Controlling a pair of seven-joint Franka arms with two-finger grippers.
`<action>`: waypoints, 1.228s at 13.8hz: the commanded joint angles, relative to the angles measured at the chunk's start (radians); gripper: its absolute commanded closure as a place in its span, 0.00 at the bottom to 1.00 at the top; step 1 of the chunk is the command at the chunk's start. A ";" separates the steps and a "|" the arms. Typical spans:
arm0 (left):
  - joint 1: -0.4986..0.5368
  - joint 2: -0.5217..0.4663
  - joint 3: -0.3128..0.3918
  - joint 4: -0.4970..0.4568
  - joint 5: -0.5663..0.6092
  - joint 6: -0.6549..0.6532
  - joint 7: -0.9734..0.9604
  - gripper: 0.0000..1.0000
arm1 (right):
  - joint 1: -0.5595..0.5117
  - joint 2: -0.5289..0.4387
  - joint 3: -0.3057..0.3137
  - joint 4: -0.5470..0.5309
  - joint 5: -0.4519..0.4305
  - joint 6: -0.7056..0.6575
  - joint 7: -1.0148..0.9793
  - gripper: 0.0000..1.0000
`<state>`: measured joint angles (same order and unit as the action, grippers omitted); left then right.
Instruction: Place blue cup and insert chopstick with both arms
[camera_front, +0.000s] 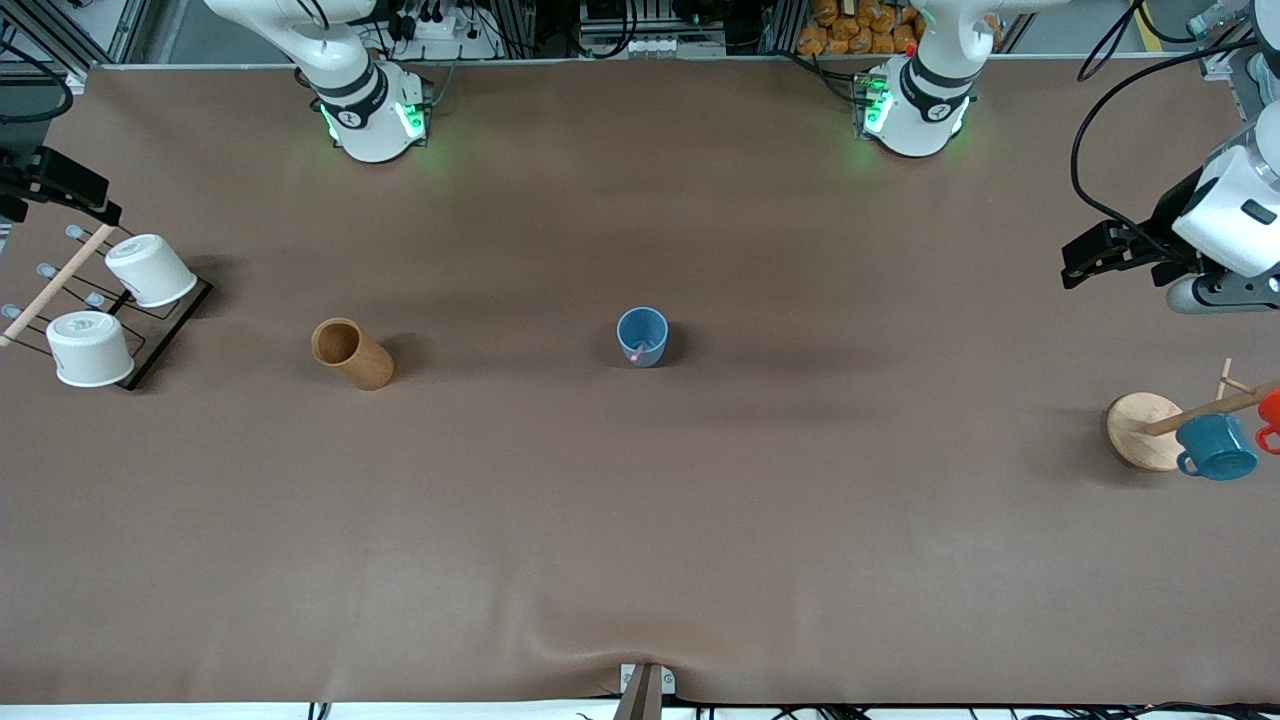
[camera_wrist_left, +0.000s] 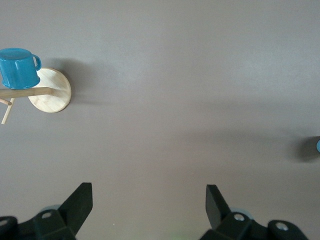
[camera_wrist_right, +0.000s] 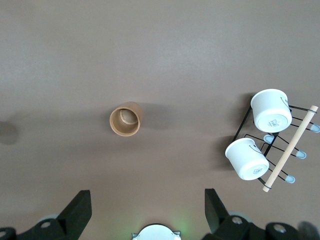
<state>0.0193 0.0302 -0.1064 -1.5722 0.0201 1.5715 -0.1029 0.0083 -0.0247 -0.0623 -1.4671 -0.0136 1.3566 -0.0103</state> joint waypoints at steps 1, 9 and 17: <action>0.008 -0.007 -0.004 0.001 -0.009 0.004 0.012 0.00 | 0.024 -0.014 -0.005 -0.022 0.011 0.027 0.015 0.00; 0.008 -0.007 -0.004 0.001 -0.009 0.004 0.012 0.00 | 0.039 -0.009 -0.005 -0.032 0.009 0.050 0.015 0.00; 0.008 -0.007 -0.004 0.001 -0.009 0.004 0.012 0.00 | 0.039 -0.003 -0.007 -0.032 0.009 0.052 0.012 0.00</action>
<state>0.0193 0.0302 -0.1064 -1.5722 0.0201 1.5715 -0.1029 0.0426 -0.0212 -0.0632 -1.4884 -0.0135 1.4004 -0.0090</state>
